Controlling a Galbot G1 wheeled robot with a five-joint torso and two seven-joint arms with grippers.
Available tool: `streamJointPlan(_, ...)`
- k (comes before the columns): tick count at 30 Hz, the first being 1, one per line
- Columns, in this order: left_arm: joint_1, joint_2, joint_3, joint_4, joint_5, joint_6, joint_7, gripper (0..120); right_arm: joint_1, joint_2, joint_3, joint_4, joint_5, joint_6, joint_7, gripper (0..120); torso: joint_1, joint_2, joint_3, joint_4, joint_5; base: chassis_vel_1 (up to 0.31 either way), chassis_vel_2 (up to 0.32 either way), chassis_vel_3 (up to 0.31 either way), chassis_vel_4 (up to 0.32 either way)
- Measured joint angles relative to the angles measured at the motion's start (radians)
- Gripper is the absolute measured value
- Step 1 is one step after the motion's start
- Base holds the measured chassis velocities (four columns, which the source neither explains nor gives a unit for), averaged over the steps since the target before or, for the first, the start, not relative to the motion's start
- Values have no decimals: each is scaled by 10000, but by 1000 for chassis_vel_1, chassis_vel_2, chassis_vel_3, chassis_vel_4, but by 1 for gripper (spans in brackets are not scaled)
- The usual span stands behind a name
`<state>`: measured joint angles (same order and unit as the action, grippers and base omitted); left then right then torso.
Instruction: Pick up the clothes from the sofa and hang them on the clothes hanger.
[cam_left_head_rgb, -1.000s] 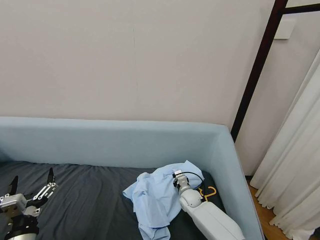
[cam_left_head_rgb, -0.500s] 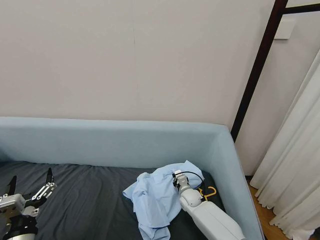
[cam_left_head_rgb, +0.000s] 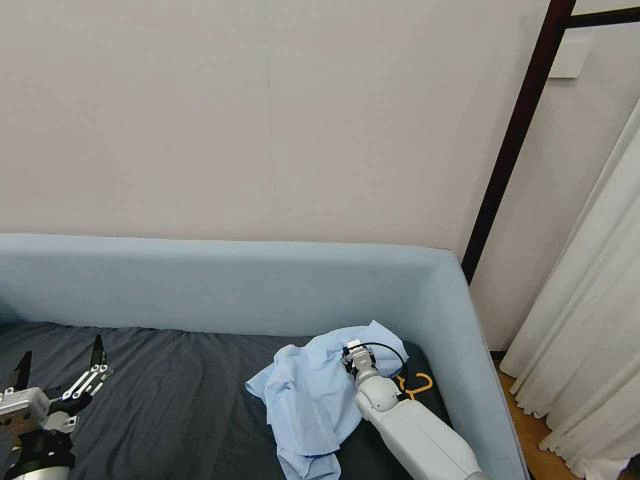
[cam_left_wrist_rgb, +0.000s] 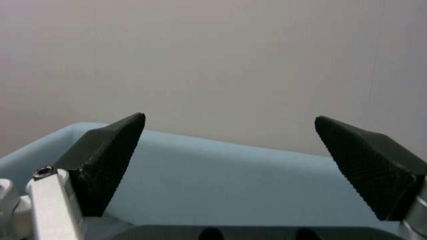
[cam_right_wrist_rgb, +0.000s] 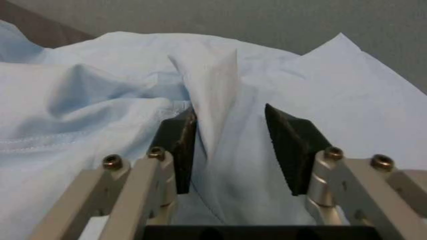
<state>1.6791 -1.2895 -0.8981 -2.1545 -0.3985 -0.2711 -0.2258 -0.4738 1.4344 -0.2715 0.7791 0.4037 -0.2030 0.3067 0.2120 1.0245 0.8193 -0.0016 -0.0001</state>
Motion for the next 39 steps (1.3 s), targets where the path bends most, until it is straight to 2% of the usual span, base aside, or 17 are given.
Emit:
streamJointPlan(5, -8, 12, -35, 33, -30, -11, -38, 100, 24, -1, -6, 5, -4, -59, -43, 18, 0, 0, 0, 1, 0, 0, 0, 0, 0)
streamJointPlan(6, -8, 12, -35, 33, -30, -11, -38, 100, 24, -1, -6, 5, -4, -59, -43, 18, 0, 0, 0, 1, 0, 0, 0, 0, 0)
streamJointPlan(8, -22, 14, -36, 40, -37, -12, -42, 100, -1, -34, -36, 84, -4, -89, -61, 5, 0, 0, -1, 1, 0, 0, 0, 0, 0)
streamJointPlan(11, -40, 13, -35, 54, -40, -11, -47, 100, -72, -98, -60, 200, -1, -111, -72, 0, 0, 0, 0, 1, 0, 0, 0, 0, 0)
streamJointPlan(14, -56, 9, -20, 65, -41, -11, -48, 100, -155, -209, -92, 381, 33, -131, -72, 0, 0, 0, 0, 1, 0, 0, 0, 0, 0)
streamJointPlan(19, -130, 3, 24, 85, -83, -15, -66, 100, -393, -965, -153, 1668, 520, 269, -156, 0, 0, 0, 0, 0, 1, 0, 0, 0, 0)
streamJointPlan(23, -241, -3, 61, 162, -166, -45, -79, 100, -121, -1917, -67, 3507, 1420, 1479, -534, 0, 0, 0, 0, -1, 1, 0, 0, 0, 0)
streamJointPlan(25, -258, -11, 81, 164, -168, -49, -79, 100, -33, -1991, -67, 3645, 1499, 1605, -594, 0, 0, 0, 0, -2, 0, 0, 0, 0, 0)
streamJointPlan(30, -412, -90, 230, 122, -198, -77, -76, 100, 1601, -2613, -248, 4859, 3219, 2585, -1242, 0, 0, -1, 1, 0, 1, 0, 0, 0, 0)
streamJointPlan(31, -412, -90, 230, 122, -198, -77, -76, 100, 1601, -2613, -248, 4859, 3219, 2585, -1242, 0, 0, -1, 1, 0, 1, 0, 0, 0, 0)
streamJointPlan(34, -496, -86, 210, 79, -317, -81, -75, 100, 2819, -2757, -509, 5054, 4367, 2934, -1794, 0, 0, 0, 0, 1, -1, 0, 0, 0, 0)
streamJointPlan(36, -506, -82, 189, 72, -345, -82, -75, 100, 3012, -2762, -544, 5063, 4525, 2962, -1855, 0, 0, -1, 0, 2, -1, 0, 0, 0, 0)
streamJointPlan(39, -507, -52, 66, 18, -515, -108, -75, 100, 4037, -2735, -654, 5097, 5089, 2852, -1888, 0, 0, 0, 1, 2, 0, 0, 0, 0, 0)
